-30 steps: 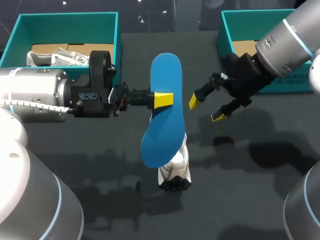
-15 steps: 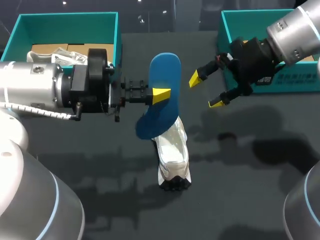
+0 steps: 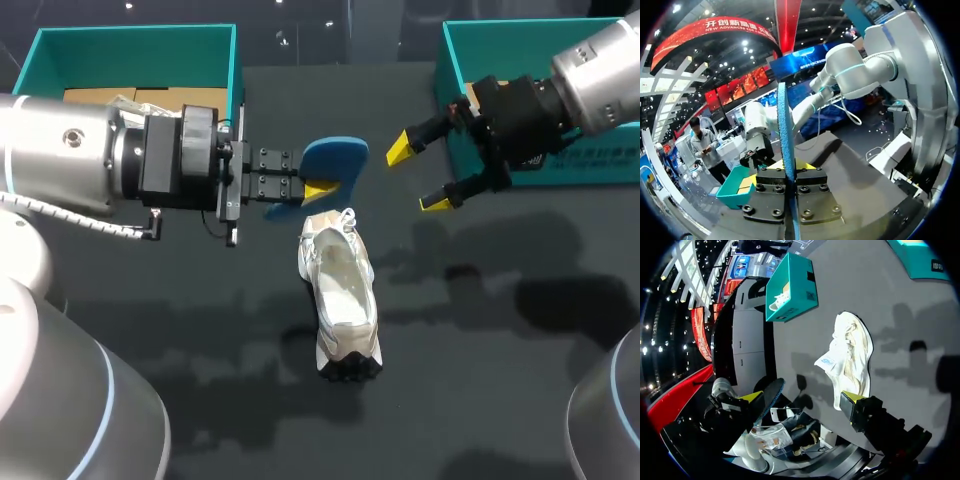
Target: Take the shoe out of the shoebox, open the shoe tongue, remove and reinsert the insole, then place the shoe into the shoebox
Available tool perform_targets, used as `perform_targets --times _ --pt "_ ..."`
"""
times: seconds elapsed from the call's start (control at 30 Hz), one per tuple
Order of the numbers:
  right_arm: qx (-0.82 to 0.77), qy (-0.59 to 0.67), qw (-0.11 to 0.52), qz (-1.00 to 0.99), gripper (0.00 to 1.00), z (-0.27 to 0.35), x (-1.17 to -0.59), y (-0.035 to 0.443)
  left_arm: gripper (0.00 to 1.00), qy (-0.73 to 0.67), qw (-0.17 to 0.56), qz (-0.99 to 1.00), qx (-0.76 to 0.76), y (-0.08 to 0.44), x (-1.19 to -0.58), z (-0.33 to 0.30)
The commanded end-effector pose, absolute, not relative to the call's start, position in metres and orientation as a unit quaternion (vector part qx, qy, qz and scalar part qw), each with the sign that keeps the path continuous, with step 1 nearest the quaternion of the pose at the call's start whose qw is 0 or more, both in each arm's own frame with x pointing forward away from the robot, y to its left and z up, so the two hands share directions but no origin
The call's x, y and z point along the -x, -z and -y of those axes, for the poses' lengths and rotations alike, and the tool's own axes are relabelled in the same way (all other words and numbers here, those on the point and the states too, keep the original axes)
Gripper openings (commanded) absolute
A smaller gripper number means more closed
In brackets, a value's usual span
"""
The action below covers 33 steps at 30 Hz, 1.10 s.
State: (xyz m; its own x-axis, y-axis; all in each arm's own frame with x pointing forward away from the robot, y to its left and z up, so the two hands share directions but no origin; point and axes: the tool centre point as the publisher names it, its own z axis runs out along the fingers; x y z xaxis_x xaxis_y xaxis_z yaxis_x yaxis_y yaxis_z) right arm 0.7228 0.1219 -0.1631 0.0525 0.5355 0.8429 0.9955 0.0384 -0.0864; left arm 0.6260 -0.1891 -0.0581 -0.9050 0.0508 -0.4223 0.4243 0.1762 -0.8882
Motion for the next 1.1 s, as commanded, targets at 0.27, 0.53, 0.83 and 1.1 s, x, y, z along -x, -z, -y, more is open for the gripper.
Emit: perform_targets --times 0.27,0.53,0.83,1.1 --pt "0.613 0.351 0.402 0.583 1.0 -0.123 -0.739 0.132 0.0 0.575 0.253 -0.72 -0.295 0.08 -0.65 0.193" --pt "0.606 0.382 0.45 0.534 1.0 -0.125 -0.757 0.124 0.0 0.561 0.357 -0.64 -0.385 0.103 -0.66 0.193" --pt "0.61 0.388 0.455 0.52 1.0 -0.123 -0.762 0.128 0.0 0.561 0.357 -0.64 -0.385 0.103 -0.66 0.193" --pt "0.613 0.391 0.457 0.513 1.0 -0.126 -0.765 0.126 0.0 0.531 0.398 -0.614 -0.428 0.109 -0.663 0.194"
